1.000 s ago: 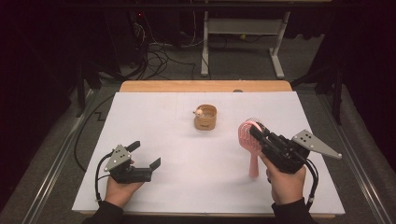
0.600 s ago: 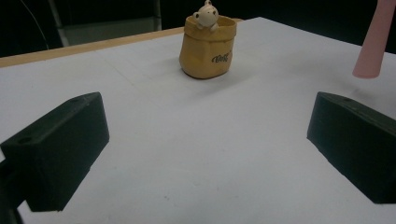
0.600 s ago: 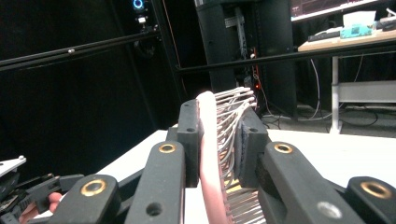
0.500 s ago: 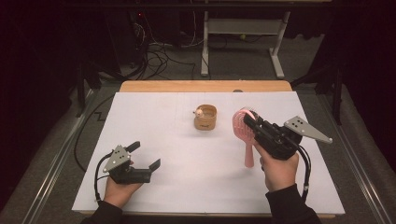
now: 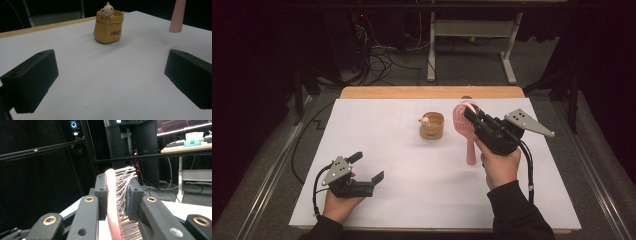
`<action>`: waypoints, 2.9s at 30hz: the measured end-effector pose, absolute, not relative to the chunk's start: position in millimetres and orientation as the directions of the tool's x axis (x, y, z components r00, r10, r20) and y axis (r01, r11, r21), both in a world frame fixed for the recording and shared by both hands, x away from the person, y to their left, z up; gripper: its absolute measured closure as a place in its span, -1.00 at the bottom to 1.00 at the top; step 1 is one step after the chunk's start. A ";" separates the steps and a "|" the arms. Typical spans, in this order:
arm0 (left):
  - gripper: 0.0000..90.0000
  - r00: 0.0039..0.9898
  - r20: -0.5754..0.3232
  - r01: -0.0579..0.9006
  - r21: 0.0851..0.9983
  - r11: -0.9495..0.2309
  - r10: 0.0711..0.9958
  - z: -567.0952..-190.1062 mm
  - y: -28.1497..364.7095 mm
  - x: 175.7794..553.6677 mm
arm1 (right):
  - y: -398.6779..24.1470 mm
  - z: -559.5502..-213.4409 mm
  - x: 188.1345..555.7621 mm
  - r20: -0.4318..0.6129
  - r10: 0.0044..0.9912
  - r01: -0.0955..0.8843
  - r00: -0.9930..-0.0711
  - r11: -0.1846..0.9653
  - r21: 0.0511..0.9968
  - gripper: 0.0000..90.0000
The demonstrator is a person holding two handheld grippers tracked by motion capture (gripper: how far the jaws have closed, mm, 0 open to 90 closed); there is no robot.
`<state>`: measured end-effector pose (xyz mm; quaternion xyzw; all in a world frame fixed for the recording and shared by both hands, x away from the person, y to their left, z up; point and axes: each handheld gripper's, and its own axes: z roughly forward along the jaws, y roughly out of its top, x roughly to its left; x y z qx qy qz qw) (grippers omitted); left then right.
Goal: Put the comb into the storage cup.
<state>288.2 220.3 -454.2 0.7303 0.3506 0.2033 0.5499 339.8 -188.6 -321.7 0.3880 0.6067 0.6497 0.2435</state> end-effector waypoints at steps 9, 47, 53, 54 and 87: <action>-1.00 0.673 -0.092 0.293 0.944 -0.151 0.734 -454.9 219.7 288.4 | -178.5 -318.5 357.2 0.212 0.784 0.122 -0.583 -0.174 0.977 0.71; -1.00 0.677 -0.103 0.298 0.944 -0.144 0.729 -455.5 221.5 289.5 | -125.1 -291.2 419.2 0.152 0.788 0.082 -0.596 -0.129 0.988 0.70; -1.00 0.676 -0.106 0.299 0.944 -0.140 0.729 -455.5 222.1 289.7 | -118.8 -289.7 424.3 0.151 0.788 0.079 -0.596 -0.130 0.988 0.70; -1.00 0.677 -0.106 0.300 0.944 -0.140 0.729 -455.6 222.0 289.7 | -117.9 -289.2 425.3 0.152 0.788 0.079 -0.597 -0.131 0.988 0.70; -1.00 0.652 -0.124 0.302 0.947 -0.106 0.748 -454.4 229.1 289.2 | -87.0 -301.5 459.9 0.157 0.777 0.092 -0.610 -0.127 0.988 0.68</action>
